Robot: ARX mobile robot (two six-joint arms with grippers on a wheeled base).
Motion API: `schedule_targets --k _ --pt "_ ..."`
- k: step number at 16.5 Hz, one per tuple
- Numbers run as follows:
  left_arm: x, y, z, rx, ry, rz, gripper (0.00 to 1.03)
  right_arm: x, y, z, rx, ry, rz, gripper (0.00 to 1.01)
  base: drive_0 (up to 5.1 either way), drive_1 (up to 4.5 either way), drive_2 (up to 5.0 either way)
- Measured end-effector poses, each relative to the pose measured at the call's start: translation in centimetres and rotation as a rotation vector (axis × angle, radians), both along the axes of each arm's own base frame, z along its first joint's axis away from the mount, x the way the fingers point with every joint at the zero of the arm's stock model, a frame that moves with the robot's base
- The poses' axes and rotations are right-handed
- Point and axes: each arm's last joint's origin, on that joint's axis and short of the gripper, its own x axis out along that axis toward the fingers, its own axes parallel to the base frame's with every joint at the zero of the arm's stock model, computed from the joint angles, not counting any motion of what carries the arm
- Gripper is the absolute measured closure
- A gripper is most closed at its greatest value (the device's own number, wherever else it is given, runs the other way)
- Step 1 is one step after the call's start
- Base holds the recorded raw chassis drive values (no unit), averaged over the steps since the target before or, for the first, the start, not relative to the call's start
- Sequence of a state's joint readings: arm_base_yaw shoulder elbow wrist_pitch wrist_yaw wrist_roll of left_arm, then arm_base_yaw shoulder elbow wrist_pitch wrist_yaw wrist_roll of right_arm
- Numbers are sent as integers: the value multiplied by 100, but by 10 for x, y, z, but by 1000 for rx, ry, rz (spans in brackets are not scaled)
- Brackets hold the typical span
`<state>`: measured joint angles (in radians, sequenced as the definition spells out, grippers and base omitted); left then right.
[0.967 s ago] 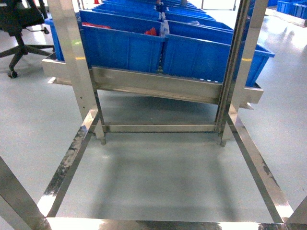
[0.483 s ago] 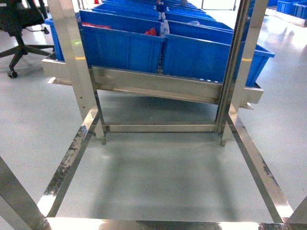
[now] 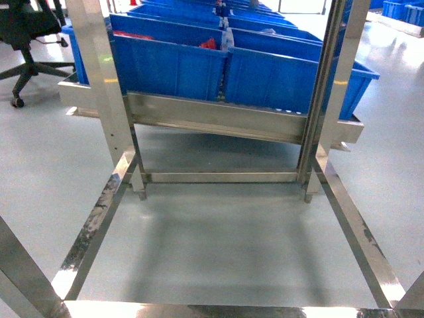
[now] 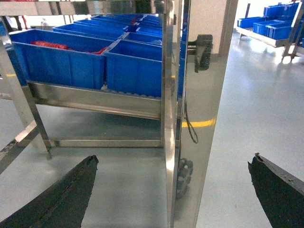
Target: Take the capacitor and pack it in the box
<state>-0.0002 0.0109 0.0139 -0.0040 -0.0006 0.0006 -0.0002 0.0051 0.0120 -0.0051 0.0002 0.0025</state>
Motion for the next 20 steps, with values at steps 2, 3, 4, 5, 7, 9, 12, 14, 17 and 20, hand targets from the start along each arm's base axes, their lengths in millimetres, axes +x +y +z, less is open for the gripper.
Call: schedule_targets --k 2,3,4,5,7,9,12,14,17,20 --pt "0 0 0 0 0 0 5 0 0 0 0 0 0 3 0 0 0" --pt "0 0 0 0 0 0 5 0 0 0 0 0 0 3 0 0 0" --pt "0 0 0 0 0 0 5 0 0 0 0 -1 0 3 0 0 0" --pt "0 0 0 0 0 0 5 0 0 0 0 -1 0 3 0 0 0" --pt "0 0 0 0 0 0 5 0 0 0 0 0 0 3 0 0 0" --pt "0 0 0 0 0 0 5 0 0 0 0 0 0 3 0 0 0" --pt "0 0 0 0 3 1 5 0 0 0 0 2 0 3 0 0 0" --pt "0 0 0 0 3 -1 5 0 0 0 0 1 0 3 0 0 0" --pt "0 0 0 0 2 -1 5 0 0 0 1 -1 -2 3 0 0 0" --pt "0 0 0 0 2 0 5 0 0 0 -2 0 1 3 0 0 0"
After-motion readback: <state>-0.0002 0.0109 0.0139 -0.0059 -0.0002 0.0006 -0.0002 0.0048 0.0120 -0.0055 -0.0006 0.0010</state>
